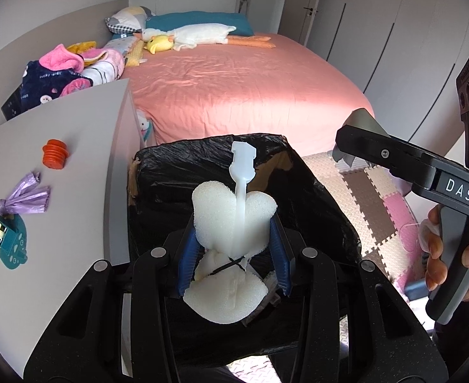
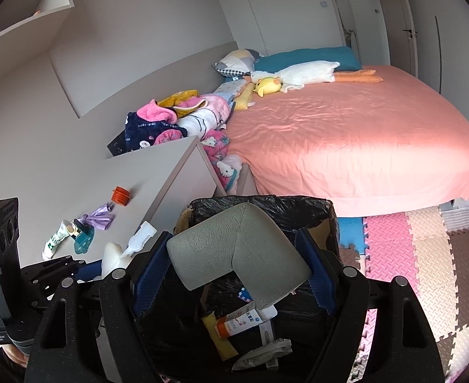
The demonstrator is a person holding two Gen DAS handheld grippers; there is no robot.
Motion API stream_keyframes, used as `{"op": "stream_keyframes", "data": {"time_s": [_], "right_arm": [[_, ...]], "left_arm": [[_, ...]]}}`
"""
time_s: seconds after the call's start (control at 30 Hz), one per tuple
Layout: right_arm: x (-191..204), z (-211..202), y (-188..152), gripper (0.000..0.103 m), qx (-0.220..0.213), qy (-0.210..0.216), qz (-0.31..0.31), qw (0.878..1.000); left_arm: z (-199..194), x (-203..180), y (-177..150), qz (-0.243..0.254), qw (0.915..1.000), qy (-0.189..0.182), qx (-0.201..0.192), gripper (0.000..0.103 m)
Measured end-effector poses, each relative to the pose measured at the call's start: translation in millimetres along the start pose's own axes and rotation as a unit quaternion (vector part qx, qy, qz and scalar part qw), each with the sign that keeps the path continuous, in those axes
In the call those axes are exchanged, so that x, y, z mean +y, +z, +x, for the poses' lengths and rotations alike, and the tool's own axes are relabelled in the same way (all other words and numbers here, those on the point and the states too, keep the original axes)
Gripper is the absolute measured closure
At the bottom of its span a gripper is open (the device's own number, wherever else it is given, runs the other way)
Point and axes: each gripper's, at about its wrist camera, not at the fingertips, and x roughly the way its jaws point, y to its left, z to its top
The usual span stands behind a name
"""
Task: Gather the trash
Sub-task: 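Open both grippers to drop the foam piece and elbow fitting into the bin, then move both grippers back to the table toward the milk bottle and stopper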
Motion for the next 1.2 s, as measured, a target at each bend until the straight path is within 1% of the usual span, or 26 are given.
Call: {"op": "stream_keyframes", "data": {"time_s": [0.03,0.07,0.1,0.13,0.17,0.27,0.43,0.67,0.87,1.2], "right_arm": [[0,0,1,0.024,-0.001,0.002,0.001,1.0],[-1,-1,1,0.021,-0.003,-0.001,0.0,1.0],[-1,-3,2,0.018,-0.009,-0.009,0.0,1.0],[0,-6,2,0.012,-0.018,-0.013,-0.001,1.0],[-1,-8,2,0.01,-0.023,-0.015,-0.001,1.0],[-2,-9,4,0.01,-0.031,-0.014,0.007,0.999],[-1,-6,4,0.01,-0.028,-0.009,0.012,1.0],[13,1,1,0.01,-0.018,-0.004,-0.003,1.0],[31,12,-4,0.01,-0.007,0.005,-0.018,1.0],[76,37,-12,0.01,0.016,0.024,-0.053,0.998]], "left_arm": [[0,0,0,0.0,1.0,-0.002,-0.001,0.062],[-1,0,0,0.001,1.0,-0.005,-0.002,0.051],[-3,0,0,0.001,1.0,-0.002,-0.006,0.018],[-7,1,-1,-0.001,0.9997,0.013,-0.019,0.004],[-12,2,-1,0.001,0.9991,0.024,-0.034,0.006],[-19,10,-2,0.002,0.9987,0.033,-0.038,0.006],[-25,26,-7,-0.023,0.9987,0.022,-0.041,0.006],[-29,39,-14,-0.037,0.9979,0.029,-0.044,0.006],[-37,56,-23,-0.048,0.9968,0.045,-0.046,0.006],[-57,102,-42,-0.078,0.9925,0.079,-0.051,0.006]]}}
